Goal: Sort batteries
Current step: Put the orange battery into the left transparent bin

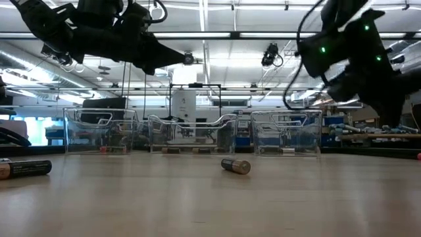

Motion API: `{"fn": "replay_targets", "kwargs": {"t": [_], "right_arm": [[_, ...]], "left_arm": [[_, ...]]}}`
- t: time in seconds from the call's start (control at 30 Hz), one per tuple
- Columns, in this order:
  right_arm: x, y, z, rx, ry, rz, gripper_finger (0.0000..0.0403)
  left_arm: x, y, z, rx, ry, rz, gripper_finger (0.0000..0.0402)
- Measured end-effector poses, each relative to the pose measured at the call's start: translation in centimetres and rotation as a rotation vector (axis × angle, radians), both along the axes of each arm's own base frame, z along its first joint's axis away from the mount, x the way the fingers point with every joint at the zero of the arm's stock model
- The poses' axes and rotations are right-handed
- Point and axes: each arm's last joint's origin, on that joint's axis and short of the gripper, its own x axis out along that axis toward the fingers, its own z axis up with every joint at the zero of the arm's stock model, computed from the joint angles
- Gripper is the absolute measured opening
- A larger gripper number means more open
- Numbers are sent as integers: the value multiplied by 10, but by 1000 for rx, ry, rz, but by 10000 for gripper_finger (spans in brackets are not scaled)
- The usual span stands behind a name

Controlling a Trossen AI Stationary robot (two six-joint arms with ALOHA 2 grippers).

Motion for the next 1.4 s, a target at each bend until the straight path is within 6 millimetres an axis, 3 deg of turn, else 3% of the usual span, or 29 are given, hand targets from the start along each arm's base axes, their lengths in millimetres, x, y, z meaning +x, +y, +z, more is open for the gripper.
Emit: {"fn": "replay_targets", "kwargs": {"t": [0.1,0.27,0.37,0.57,0.73,0.97,1.07,1.2,1.4], "right_arm": [[-11,-6,-12,51,71,60,9],[-8,-9,-12,93,95,161,9],[-6,-9,-16,108,115,133,9],[3,2,-20,86,97,-185,9],[4,12,-21,-46,106,-689,9],[-4,26,-37,-392,-13,-863,10],[-7,33,-42,-486,-87,-837,10],[-15,35,-39,-554,-51,-676,10],[-9,32,-37,-301,85,-183,9]], "left_arm": [[0,0,0,0,1,0,18],[0,0,0,1,1,0,18],[0,-1,0,0,2,-4,18],[0,-3,0,8,5,-12,18],[0,-3,0,17,6,-13,18],[1,-3,0,17,6,-14,18],[1,-3,0,17,6,-14,18],[1,-3,0,17,6,-14,18],[1,-3,0,17,6,-13,18]]}}
